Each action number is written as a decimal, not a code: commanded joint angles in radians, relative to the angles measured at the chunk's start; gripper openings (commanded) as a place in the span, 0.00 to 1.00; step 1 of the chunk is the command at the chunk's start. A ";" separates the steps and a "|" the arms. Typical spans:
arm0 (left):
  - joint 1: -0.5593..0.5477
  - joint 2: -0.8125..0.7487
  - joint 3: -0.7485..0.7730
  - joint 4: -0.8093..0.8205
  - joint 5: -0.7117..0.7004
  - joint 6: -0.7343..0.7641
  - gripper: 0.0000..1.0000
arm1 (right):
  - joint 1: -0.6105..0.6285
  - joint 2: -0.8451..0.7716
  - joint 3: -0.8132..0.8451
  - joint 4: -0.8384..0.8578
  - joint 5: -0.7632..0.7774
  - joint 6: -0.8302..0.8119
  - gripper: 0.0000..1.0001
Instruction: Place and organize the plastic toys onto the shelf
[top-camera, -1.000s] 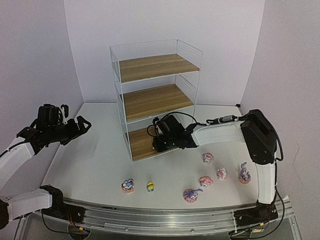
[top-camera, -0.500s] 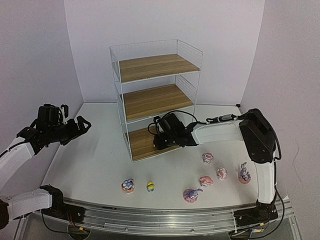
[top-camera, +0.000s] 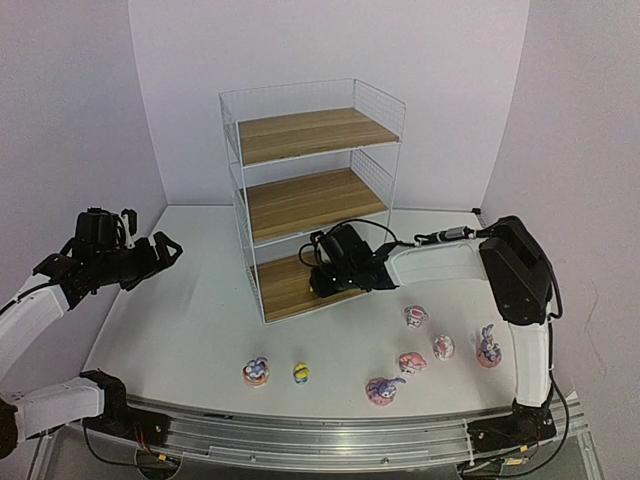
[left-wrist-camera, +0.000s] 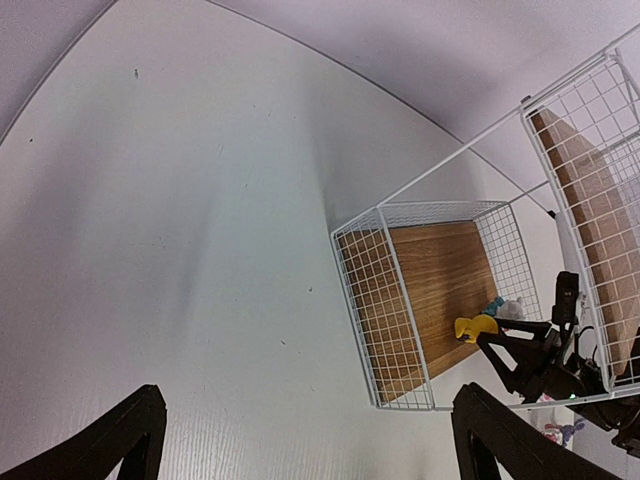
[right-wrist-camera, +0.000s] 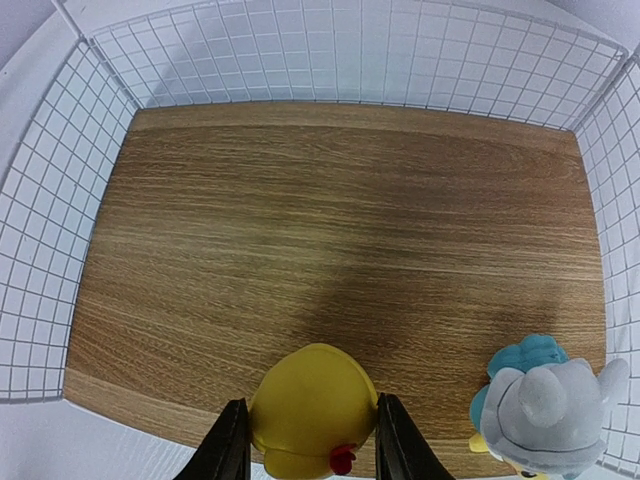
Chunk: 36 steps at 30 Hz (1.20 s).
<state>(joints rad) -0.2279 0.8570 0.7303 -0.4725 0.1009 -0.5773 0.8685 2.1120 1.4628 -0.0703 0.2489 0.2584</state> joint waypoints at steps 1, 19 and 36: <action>0.001 -0.008 0.003 0.008 -0.017 -0.004 0.99 | -0.007 0.022 0.021 0.005 -0.017 -0.010 0.17; 0.001 -0.008 0.001 0.008 -0.020 -0.007 0.99 | -0.009 0.012 -0.007 0.001 -0.040 -0.001 0.23; 0.001 -0.007 -0.001 0.012 -0.016 -0.006 0.99 | -0.009 -0.027 -0.003 -0.062 -0.085 0.000 0.12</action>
<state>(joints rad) -0.2283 0.8570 0.7303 -0.4721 0.1009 -0.5774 0.8577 2.1278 1.4624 -0.0706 0.2028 0.2590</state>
